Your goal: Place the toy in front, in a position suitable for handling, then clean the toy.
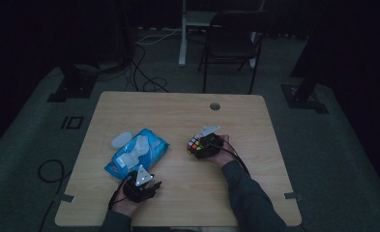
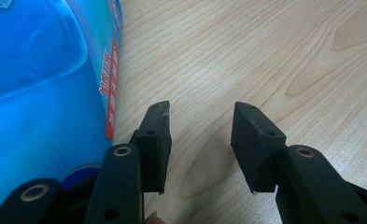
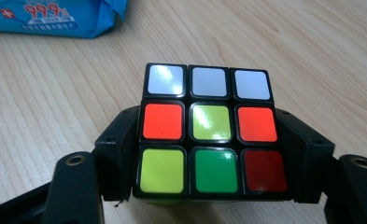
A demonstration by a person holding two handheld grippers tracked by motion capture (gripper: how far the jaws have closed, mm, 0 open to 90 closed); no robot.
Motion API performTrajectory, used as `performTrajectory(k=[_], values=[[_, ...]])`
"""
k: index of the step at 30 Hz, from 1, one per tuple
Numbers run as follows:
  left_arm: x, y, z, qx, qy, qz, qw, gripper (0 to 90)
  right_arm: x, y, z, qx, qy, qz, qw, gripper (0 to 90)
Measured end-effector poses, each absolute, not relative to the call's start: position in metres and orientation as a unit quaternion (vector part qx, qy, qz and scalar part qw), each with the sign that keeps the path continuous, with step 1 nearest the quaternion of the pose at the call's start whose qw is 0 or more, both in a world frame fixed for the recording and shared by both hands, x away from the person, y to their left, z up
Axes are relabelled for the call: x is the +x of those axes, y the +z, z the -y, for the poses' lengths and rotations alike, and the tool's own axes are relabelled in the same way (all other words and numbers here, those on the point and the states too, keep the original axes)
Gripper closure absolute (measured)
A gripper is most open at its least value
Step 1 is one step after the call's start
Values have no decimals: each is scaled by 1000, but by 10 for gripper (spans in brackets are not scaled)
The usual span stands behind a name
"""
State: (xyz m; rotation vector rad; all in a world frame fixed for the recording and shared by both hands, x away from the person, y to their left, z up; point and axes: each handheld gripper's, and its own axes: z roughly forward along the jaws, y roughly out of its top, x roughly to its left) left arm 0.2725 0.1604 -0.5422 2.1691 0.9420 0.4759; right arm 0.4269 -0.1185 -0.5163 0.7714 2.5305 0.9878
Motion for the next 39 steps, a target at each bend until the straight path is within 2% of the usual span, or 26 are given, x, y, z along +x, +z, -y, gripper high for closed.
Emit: performTrajectory(k=[20, 29, 39], values=[[272, -537, -157, 841, 182, -356, 365, 581, 391, -515, 127, 266, 353, -882, 164, 338], [266, -499, -167, 835, 187, -338, 393, 564, 380, -509, 134, 276, 357, -877, 165, 338], [280, -461, -195, 815, 245, -351, 391, 581, 372, -506, 137, 275, 359, -876, 168, 338]])
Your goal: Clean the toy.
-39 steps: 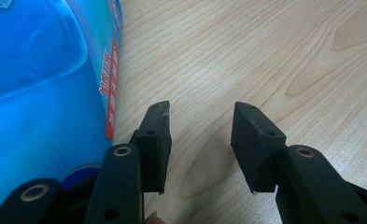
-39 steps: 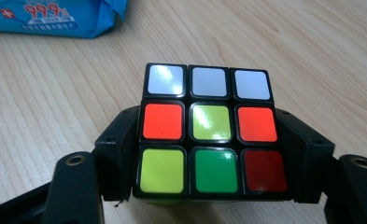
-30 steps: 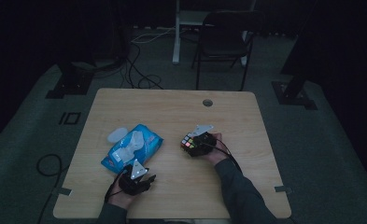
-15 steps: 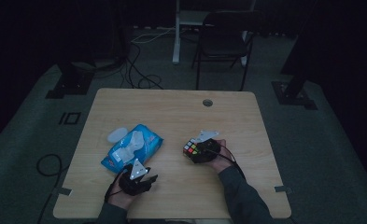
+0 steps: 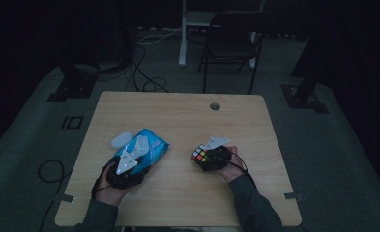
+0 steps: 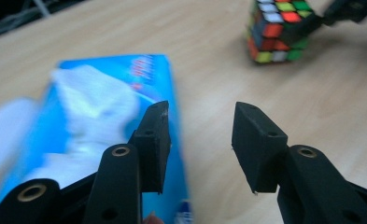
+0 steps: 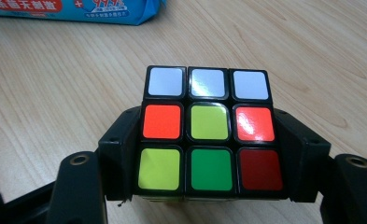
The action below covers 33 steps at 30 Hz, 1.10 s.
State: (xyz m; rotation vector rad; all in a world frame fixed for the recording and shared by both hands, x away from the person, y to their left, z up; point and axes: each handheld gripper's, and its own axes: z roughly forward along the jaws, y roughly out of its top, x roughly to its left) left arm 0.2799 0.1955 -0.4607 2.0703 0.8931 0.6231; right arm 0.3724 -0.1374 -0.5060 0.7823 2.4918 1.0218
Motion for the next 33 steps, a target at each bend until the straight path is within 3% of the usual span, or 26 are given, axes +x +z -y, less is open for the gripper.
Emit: performTrajectory(k=[9, 16, 22, 29, 33], values=[[308, -456, -210, 812, 267, -379, 354, 683, 369, -505, 137, 278, 364, -873, 168, 338], [326, -471, -198, 833, 240, -379, 324, 610, 368, -505, 136, 274, 364, -874, 169, 338], [326, -472, -200, 827, 247, -394, 315, 897, 368, -504, 137, 275, 367, -872, 170, 339], [311, -458, -188, 832, 209, -353, 374, 900, 368, -504, 137, 276, 369, -871, 170, 339], [304, -462, -175, 848, 195, -322, 374, 900, 367, -504, 135, 273, 370, -872, 171, 338]])
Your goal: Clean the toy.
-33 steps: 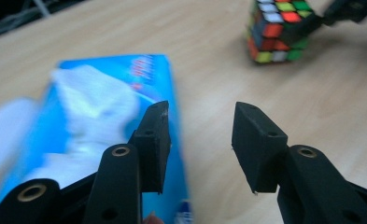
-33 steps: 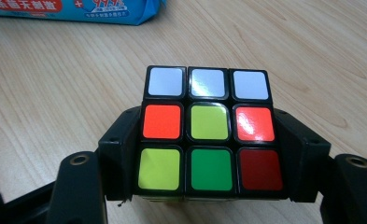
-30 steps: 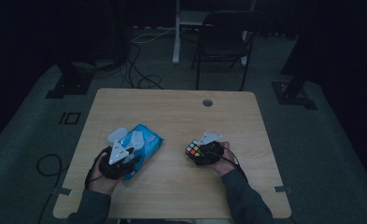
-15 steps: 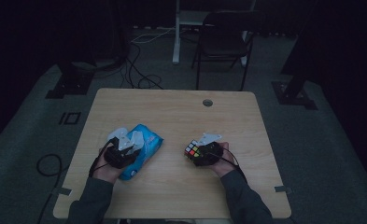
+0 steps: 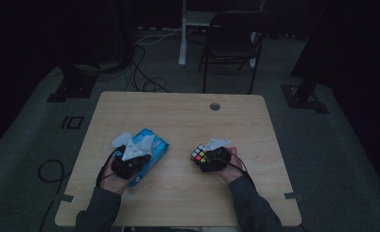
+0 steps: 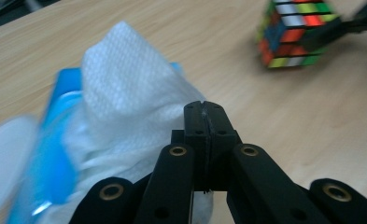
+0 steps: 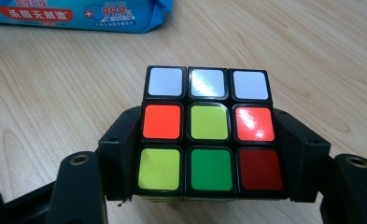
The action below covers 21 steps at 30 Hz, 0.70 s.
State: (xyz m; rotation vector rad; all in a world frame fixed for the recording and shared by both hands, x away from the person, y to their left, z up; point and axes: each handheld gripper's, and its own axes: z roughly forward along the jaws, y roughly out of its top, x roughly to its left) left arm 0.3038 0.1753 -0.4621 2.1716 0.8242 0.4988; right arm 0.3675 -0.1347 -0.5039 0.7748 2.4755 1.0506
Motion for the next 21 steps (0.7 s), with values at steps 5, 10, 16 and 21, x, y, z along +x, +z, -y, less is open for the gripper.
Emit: performTrajectory(k=[5, 10, 16, 21], values=[[305, -461, -185, 830, 213, -340, 389, 701, 367, -503, 135, 274, 371, -871, 170, 338], [305, -451, -204, 809, 233, -359, 404, 591, 367, -504, 138, 278, 372, -869, 170, 338], [307, -442, -221, 791, 244, -371, 420, 573, 366, -506, 136, 276, 373, -869, 168, 338], [307, -436, -226, 787, 256, -373, 419, 565, 366, -507, 135, 278, 371, -870, 167, 338]])
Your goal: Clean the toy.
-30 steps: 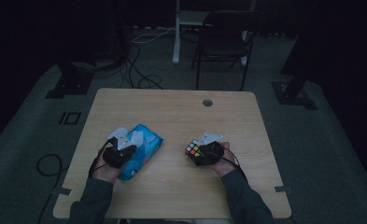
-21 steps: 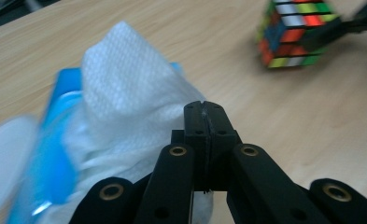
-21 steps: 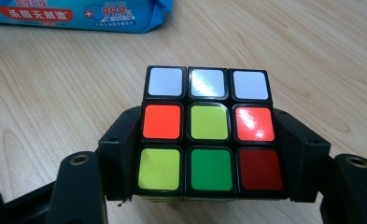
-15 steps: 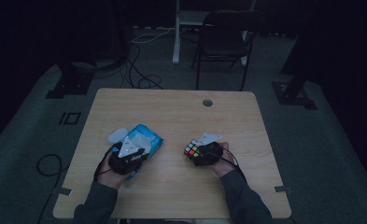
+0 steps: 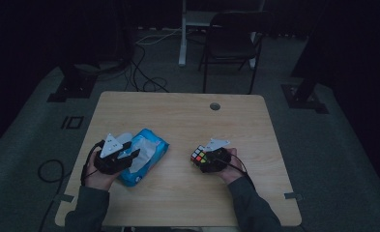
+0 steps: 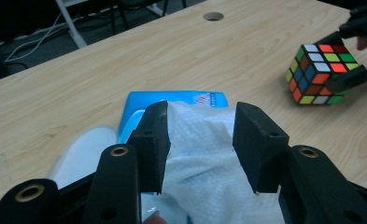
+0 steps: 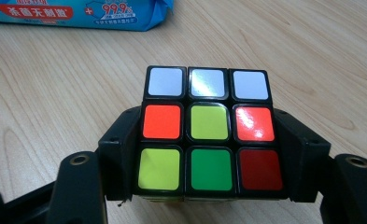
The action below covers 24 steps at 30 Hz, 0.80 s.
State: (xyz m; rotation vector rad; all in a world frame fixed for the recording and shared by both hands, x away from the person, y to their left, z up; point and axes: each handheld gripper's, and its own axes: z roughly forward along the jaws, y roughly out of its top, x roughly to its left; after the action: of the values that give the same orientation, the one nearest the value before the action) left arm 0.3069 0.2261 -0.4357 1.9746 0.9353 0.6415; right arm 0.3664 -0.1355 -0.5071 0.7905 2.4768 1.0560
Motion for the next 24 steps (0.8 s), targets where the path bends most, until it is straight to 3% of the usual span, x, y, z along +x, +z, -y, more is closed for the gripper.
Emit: performTrajectory(k=[12, 14, 19, 24], values=[[345, -478, -210, 821, 221, -385, 360, 437, 366, -507, 135, 276, 373, -870, 165, 338], [350, -481, -206, 823, 226, -392, 344, 477, 367, -508, 135, 277, 372, -870, 166, 338], [356, -482, -208, 817, 204, -406, 356, 676, 366, -508, 136, 279, 373, -870, 164, 338], [354, -478, -214, 809, 194, -407, 377, 701, 366, -508, 138, 281, 374, -868, 164, 338]])
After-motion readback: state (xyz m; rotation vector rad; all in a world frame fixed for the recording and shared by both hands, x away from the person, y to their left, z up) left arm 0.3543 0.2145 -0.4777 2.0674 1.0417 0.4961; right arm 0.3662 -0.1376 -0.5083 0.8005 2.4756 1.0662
